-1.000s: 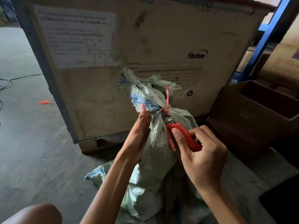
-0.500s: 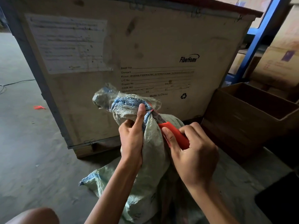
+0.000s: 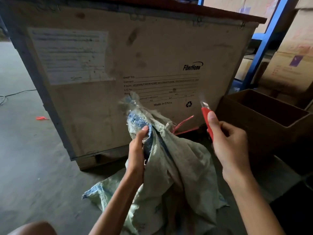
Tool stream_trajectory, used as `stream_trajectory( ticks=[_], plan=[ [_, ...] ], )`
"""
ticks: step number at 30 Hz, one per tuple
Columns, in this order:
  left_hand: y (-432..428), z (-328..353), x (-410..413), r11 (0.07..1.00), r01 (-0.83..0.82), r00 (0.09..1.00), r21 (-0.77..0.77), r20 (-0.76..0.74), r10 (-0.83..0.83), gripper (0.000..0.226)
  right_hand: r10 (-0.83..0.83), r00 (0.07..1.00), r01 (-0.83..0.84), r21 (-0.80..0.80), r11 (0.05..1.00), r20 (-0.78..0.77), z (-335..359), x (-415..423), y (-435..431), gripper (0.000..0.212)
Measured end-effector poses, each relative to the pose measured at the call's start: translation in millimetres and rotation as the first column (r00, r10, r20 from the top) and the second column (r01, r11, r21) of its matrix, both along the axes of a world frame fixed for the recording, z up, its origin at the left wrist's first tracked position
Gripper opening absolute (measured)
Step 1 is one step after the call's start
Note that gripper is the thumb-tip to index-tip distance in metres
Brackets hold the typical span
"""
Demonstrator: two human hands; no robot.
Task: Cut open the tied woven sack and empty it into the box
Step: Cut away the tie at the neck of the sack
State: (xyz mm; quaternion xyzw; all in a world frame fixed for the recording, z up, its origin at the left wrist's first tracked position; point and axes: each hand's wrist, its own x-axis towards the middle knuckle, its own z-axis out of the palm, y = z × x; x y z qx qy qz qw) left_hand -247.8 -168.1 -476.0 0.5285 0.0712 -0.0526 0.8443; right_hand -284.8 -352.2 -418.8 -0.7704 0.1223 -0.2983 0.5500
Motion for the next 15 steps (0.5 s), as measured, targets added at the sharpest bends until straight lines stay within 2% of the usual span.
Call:
stream_trajectory(
  ticks=[3,6,8,10,11,13,15],
  plan=[
    [9.0,15.9,-4.1,0.995,0.061,0.993,0.075,0.100,-0.068,0.061,0.106,0.993,-0.101,0.093,0.990,-0.044,-1.3,-2.1,0.4,0.064],
    [15.4,24.3,-9.4,0.955,0.091,0.978,0.282,0.153,-0.138,0.047,0.179,0.983,-0.168,0.216,0.962,-0.029,0.3,-5.6,-2.1,0.063],
    [20.9,27.8,-9.6,0.882,0.092,0.978,0.463,0.126,-0.168,0.049,0.198,0.980,-0.190,0.222,0.957,-0.015,2.5,-7.0,-2.8,0.060],
    [23.1,31.0,-10.1,0.771,0.055,0.987,0.634,0.082,-0.138,0.057,0.213,0.977,-0.213,0.210,0.954,0.020,3.6,-6.8,-0.6,0.059],
    [24.1,29.5,-10.3,0.706,0.015,0.989,0.708,0.093,-0.115,0.052,0.218,0.975,-0.221,0.206,0.953,0.040,3.2,-5.9,1.3,0.058],
    [23.2,29.3,-14.6,0.634,-0.036,0.980,0.772,0.151,-0.129,0.044,0.224,0.972,-0.233,0.189,0.954,0.067,1.2,-2.6,6.8,0.058],
    [21.8,31.5,-18.7,0.589,-0.048,0.957,0.807,0.205,-0.204,0.049,0.240,0.966,-0.255,0.218,0.942,0.094,-1.0,0.6,14.7,0.060]
  ],
)
